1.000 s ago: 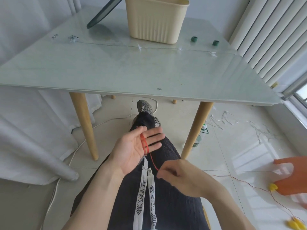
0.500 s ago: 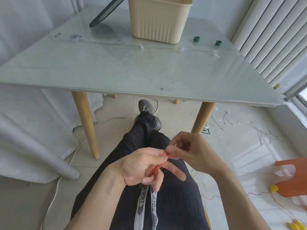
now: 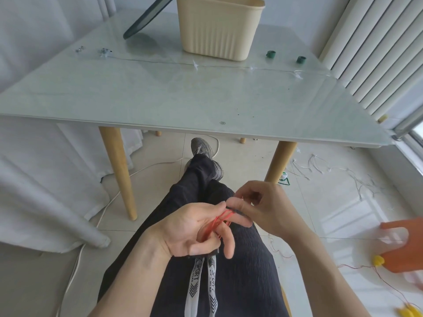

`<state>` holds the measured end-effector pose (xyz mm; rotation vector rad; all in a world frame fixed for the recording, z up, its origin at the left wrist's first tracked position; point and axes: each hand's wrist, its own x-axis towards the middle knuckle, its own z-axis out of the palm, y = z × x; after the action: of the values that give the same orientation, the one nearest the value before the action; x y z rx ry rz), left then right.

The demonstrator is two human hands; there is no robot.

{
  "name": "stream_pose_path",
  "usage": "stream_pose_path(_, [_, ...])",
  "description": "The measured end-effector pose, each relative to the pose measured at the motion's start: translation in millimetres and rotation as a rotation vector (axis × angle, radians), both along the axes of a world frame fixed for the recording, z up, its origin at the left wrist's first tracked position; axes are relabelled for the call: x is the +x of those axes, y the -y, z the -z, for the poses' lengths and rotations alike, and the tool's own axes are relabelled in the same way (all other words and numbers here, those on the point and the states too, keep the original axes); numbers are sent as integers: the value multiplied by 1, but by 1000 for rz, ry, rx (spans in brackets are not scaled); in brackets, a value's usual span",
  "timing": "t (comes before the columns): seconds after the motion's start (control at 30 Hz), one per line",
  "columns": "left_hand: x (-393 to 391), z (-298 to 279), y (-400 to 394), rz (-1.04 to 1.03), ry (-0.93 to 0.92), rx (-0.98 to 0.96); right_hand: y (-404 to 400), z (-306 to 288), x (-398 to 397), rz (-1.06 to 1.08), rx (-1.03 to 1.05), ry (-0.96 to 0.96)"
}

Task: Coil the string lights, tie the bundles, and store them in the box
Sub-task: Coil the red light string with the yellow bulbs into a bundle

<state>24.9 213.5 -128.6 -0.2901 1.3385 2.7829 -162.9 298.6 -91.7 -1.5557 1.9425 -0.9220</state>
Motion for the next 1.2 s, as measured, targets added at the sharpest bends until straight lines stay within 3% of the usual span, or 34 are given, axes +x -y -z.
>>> stream_pose_path(0.1, [4, 2, 1, -152, -4, 35, -2, 5, 3, -52, 71, 88])
stream_pose_path(0.27, [2, 0, 1, -212, -5, 82, -5, 9, 12, -136, 109, 627])
stream_pose_path(0.33, [2, -2, 0, -222, 24, 121, -5, 11, 15, -116, 105, 687])
stream_pose_path(0.6, [-9, -12, -2, -352, 158, 296, 1, 17, 19, 66, -21, 598])
stream_pose_path(0.8, [-10, -16, -2, -521, 69, 220, 1, 22, 14, 103, 15, 633])
stream_pose_path(0.93, [-6, -22, 5, -807, -52, 348, -5, 28, -6, 179, 104, 460])
stream_pose_path(1.03, [-3, -21, 12, -928, -93, 324, -12, 34, -19, 284, 111, 287])
stream_pose_path(1.13, [-4, -21, 12, -939, -129, 271, -19, 40, -18, 337, 114, 155])
stream_pose_path(1.2, [-6, -21, 10, -882, -147, 240, -26, 38, -8, 196, 164, 93])
